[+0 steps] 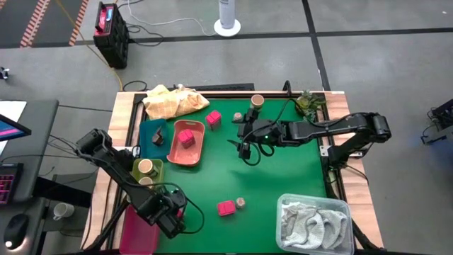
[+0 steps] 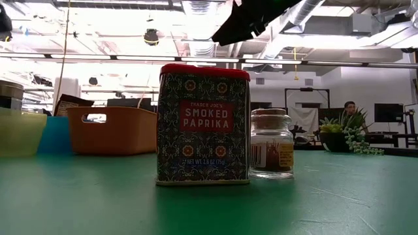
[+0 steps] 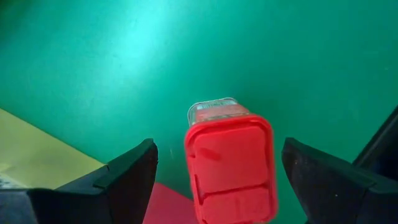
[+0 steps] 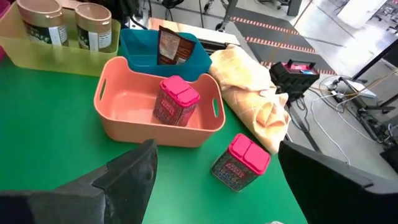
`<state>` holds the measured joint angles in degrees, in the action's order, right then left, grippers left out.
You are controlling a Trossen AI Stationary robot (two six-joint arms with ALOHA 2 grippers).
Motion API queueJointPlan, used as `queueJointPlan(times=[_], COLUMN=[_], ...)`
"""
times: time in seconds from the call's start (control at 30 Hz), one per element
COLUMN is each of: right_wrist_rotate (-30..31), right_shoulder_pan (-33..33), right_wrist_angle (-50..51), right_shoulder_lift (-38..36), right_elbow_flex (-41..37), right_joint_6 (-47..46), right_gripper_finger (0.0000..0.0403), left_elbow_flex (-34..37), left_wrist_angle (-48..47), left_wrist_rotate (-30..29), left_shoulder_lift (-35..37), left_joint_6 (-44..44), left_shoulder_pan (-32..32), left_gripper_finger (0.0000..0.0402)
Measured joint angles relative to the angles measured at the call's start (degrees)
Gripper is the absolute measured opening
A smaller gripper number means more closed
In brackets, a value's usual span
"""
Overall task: Sort spices by type
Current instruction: Put the bottom left red seasoning can into the orange bin
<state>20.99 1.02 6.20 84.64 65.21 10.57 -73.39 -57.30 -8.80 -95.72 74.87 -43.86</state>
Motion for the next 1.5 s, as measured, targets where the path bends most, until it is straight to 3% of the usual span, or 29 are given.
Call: queueJointPlan(times=[0.47, 0.83, 1.13, 1.33, 1.5], right_wrist_rotate=[-0.1, -0.2, -0.3, -0.2, -0.2], right_shoulder_pan=[0.1, 0.1, 1.5, 2.9, 4.3], right_wrist_angle=[1.1, 1.2, 6.0, 8.3, 9.3], right_shoulder_lift=[0.0, 0.0, 0.0, 0.0, 0.0], right_elbow_flex=[0.0, 0.0, 0.0, 0.0, 0.0], right_joint_6=[-1.4, -2.8, -6.8, -9.7, -12.1], right_gripper_finger=[0.036, 0.036, 0.036, 0.036, 0.036], left_elbow_flex=[7.8, 8.7, 8.7, 8.7, 8.7], left_wrist_angle=[8.2, 7.0, 3.7, 1.8, -0.5], left_wrist_rotate=[5.0, 5.2, 3.2, -3.3, -9.2], left_shoulder_lift=[0.0, 0.3, 11.2, 20.7, 24.7], left_joint_6=[-3.4, -12.1, -22.0, -30.4, -38.3], left_shoulder_pan=[0.0, 3.1, 11.7, 20.2, 28.0], left_gripper_finger=[0.0316, 0.0199, 0.0199, 0.02, 0.0203])
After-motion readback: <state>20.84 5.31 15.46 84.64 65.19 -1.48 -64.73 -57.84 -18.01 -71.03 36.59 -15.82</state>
